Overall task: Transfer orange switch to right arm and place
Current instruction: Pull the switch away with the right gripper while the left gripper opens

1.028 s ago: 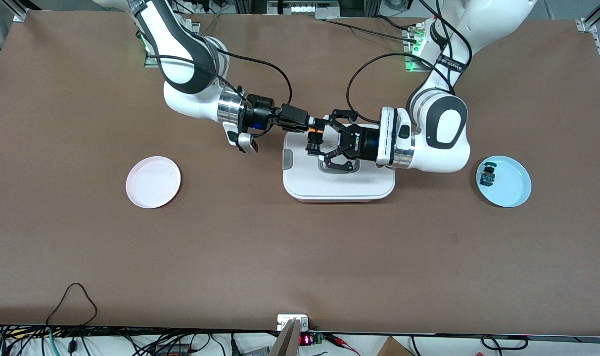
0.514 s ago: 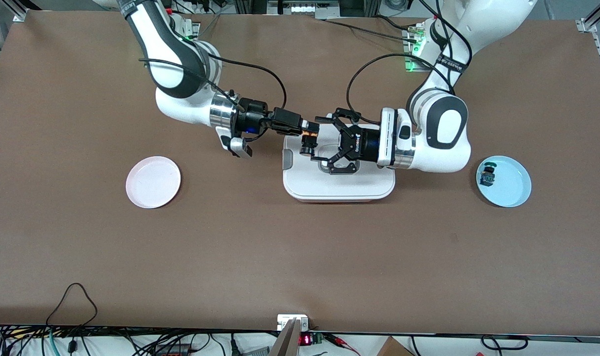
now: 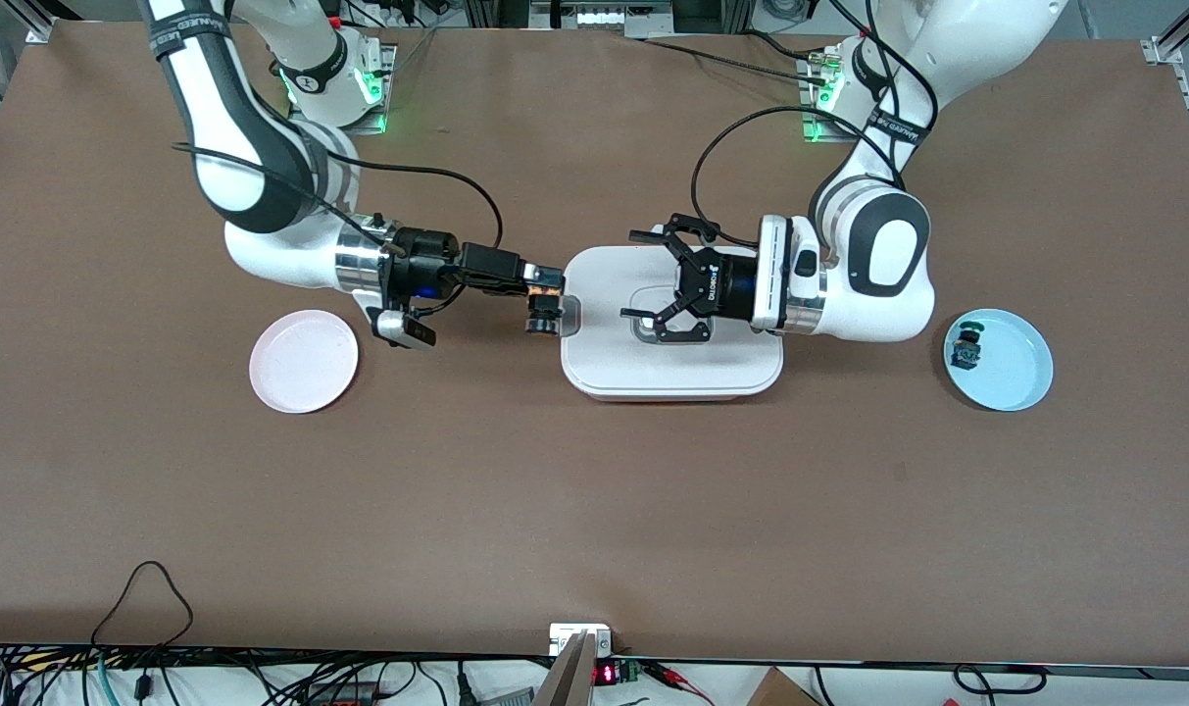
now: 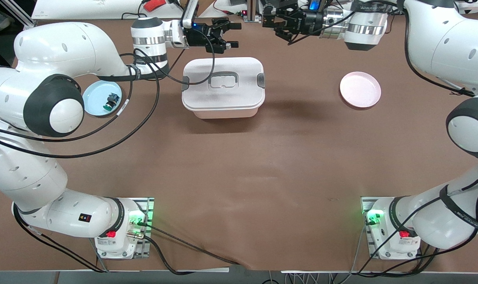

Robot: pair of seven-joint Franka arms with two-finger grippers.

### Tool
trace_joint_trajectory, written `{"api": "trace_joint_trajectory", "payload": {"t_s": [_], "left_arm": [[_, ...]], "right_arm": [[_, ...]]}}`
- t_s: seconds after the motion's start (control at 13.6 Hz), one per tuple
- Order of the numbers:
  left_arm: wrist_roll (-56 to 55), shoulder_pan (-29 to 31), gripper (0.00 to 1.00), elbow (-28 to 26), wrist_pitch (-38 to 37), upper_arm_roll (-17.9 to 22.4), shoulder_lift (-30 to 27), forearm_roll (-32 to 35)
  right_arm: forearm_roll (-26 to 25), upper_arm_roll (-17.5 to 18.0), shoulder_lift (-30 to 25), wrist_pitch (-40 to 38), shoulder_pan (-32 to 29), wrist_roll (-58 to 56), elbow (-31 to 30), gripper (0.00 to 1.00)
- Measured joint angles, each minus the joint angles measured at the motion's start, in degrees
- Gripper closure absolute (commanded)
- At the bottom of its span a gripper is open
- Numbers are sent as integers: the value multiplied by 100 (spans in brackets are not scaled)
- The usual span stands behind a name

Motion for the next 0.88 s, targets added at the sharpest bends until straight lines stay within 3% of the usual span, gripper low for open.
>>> {"api": "trace_joint_trajectory", "payload": {"t_s": [0.15, 0.51, 0.66, 0.88], "left_arm": [[12, 139, 0, -26, -160, 34, -4, 224], [18, 631, 0, -73, -762, 106, -49, 1064], [18, 737, 0, -88, -1116, 341, -66, 1517], [18, 793, 0, -99, -1435, 755, -70, 2276]], "right_arm": [[-376, -5, -20, -604, -335, 2, -112, 100], [-1998, -38, -40, -2775, -1842, 3, -235, 100], [-2299, -42, -47, -3307, -2249, 3, -237, 100], [-2457, -41, -118, -3493, -2387, 3, -238, 100]]}}
